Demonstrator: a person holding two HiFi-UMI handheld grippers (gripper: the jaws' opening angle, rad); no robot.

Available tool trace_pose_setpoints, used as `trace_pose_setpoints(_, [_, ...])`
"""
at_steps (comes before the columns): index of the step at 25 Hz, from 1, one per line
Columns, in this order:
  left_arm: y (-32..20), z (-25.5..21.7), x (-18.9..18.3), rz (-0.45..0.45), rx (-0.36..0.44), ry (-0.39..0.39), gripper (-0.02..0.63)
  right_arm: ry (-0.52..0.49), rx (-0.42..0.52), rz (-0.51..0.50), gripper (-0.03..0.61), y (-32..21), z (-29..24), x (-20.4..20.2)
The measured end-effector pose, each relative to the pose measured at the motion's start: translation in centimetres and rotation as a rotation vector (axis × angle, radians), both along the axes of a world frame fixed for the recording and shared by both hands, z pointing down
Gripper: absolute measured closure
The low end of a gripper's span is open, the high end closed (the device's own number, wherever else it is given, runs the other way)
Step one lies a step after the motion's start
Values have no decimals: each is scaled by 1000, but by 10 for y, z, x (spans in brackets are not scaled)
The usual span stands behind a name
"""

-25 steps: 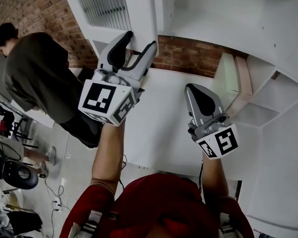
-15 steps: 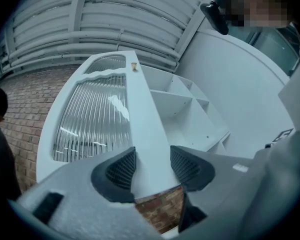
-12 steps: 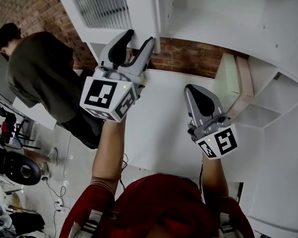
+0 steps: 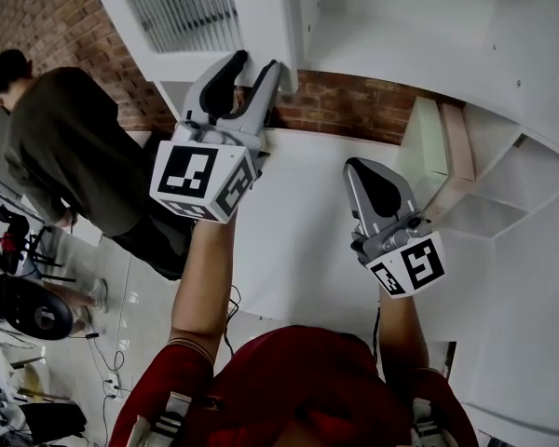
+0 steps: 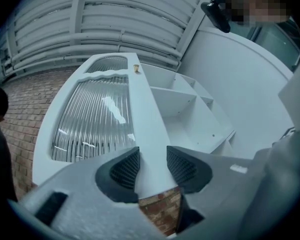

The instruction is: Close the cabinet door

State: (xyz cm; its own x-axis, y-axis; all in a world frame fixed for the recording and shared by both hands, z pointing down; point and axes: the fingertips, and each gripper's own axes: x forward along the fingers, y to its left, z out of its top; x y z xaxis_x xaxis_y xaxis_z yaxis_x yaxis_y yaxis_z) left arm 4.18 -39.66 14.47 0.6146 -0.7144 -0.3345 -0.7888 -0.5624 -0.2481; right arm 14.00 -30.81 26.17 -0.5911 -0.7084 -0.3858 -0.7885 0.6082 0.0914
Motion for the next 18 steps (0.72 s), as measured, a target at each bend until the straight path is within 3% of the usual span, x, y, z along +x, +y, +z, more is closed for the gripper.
trace_pose_setpoints(18, [-22, -1, 4, 2, 6, 7, 482, -5, -26, 19, 566, -15, 8, 4])
